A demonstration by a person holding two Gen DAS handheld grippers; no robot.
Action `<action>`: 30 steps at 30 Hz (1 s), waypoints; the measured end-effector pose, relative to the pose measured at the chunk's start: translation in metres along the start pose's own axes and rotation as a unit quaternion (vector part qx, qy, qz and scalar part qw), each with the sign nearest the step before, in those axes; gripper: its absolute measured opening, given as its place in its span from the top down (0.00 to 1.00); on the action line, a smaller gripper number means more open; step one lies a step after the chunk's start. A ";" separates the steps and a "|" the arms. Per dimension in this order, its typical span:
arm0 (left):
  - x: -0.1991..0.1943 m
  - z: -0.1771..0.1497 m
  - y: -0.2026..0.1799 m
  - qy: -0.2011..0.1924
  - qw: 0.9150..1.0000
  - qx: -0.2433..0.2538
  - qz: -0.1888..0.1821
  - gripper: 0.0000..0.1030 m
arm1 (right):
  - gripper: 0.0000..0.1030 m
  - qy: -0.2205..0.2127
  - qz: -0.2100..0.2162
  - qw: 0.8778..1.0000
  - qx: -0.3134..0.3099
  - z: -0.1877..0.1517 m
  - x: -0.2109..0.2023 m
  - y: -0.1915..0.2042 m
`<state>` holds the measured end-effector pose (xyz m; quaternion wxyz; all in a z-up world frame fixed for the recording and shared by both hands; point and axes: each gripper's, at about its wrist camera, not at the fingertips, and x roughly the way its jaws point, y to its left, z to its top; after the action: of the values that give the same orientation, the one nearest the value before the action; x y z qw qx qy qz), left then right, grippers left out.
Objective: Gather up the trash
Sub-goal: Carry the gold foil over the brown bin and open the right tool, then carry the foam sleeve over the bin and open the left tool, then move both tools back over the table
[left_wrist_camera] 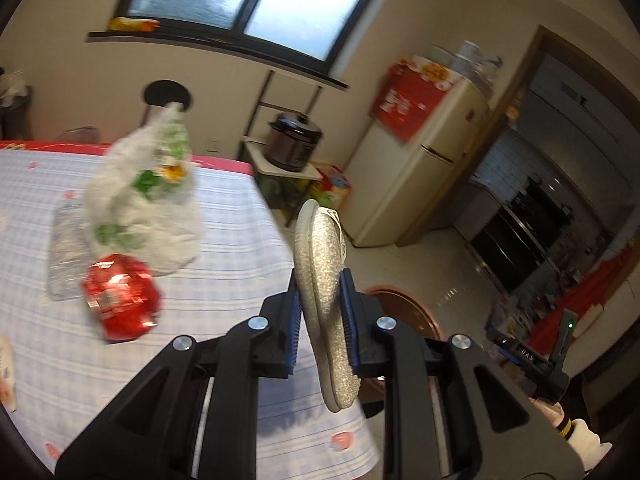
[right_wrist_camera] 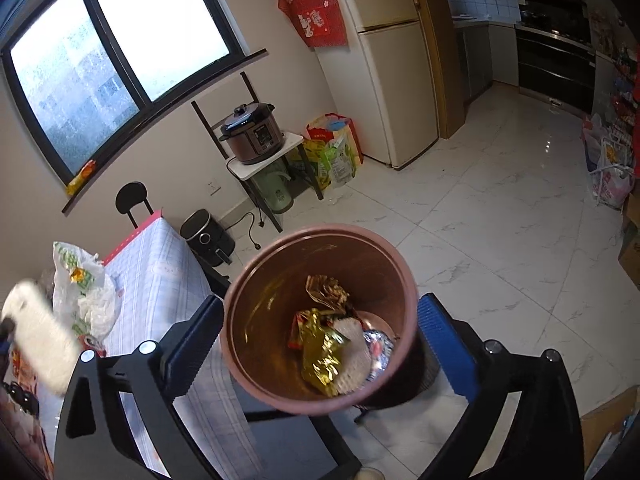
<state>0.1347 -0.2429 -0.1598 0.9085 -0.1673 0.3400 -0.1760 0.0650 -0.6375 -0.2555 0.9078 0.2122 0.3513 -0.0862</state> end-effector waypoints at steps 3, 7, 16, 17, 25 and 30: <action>0.037 -0.001 -0.030 0.024 0.999 0.023 -0.034 0.79 | 0.05 0.001 -0.011 1.000 0.001 -0.007 -0.014 -0.010; 0.091 -0.004 -0.070 0.060 0.994 0.046 -0.076 0.79 | 0.05 0.005 -0.040 0.999 0.002 -0.014 -0.028 -0.031; 0.173 -0.011 -0.140 0.072 0.987 0.084 -0.114 0.20 | 0.05 -0.001 -0.080 0.996 0.047 -0.027 -0.051 -0.074; 0.171 -0.010 -0.139 0.073 0.987 0.085 -0.115 0.19 | 0.05 -0.003 -0.079 0.996 0.048 -0.027 -0.053 -0.075; 0.113 -0.005 -0.074 0.059 0.996 0.066 -0.025 0.06 | 0.05 -0.011 -0.051 0.997 0.049 -0.019 -0.047 -0.065; 0.046 -0.009 0.004 0.042 0.995 0.033 0.085 0.06 | 0.05 0.004 -0.012 1.000 0.024 -0.007 -0.022 -0.027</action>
<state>0.1617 -0.2607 -0.1934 0.9100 -0.1003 0.3851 -0.1159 0.0366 -0.6582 -0.2538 0.8999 0.2298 0.3555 -0.1045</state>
